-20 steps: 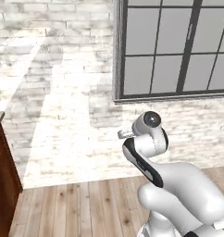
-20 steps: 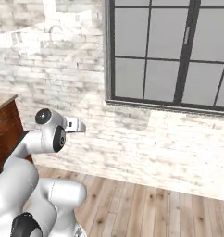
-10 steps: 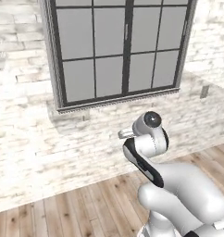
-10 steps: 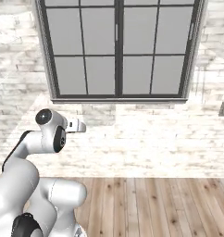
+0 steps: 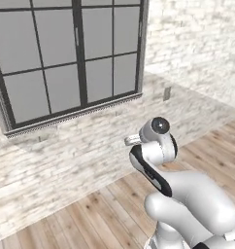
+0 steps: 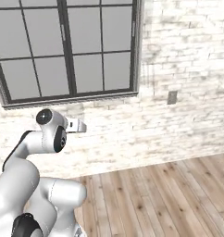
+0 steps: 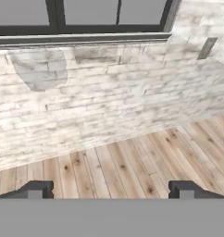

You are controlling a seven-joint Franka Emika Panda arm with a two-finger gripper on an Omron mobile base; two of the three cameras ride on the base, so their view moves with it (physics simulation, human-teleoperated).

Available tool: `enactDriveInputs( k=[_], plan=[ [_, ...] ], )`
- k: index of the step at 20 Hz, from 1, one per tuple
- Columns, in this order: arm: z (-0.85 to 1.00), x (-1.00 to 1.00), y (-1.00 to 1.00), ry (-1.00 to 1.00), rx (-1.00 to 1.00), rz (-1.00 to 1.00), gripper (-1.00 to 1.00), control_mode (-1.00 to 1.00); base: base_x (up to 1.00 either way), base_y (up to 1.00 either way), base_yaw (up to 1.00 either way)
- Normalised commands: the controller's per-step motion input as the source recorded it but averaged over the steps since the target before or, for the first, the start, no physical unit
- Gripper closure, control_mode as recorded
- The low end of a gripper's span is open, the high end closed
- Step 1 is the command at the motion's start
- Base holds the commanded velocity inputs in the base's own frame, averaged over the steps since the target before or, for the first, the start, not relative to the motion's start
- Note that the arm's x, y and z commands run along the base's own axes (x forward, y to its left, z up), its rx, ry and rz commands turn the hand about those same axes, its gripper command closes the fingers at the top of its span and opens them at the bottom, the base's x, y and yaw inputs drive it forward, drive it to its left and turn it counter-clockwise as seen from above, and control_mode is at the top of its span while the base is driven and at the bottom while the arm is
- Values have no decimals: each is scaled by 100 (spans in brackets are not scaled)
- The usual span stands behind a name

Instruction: Place the large bottle from the dining counter next to the other large bottle outside the sink, and place the small bottle from the dining counter next to the other small bottle inside the sink.

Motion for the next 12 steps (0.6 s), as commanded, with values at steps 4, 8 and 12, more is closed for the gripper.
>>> enactDriveInputs(
  k=[4, 8, 12],
  plan=[
    [0, 0, 0, 0, 0, 0, -100, 100, 21, -46, -39],
    [0, 0, 0, 0, 0, 0, -100, 100, 30, -37, -39],
    [0, 0, 0, 0, 0, 0, -100, 100, 35, -38, -39]
  ],
)
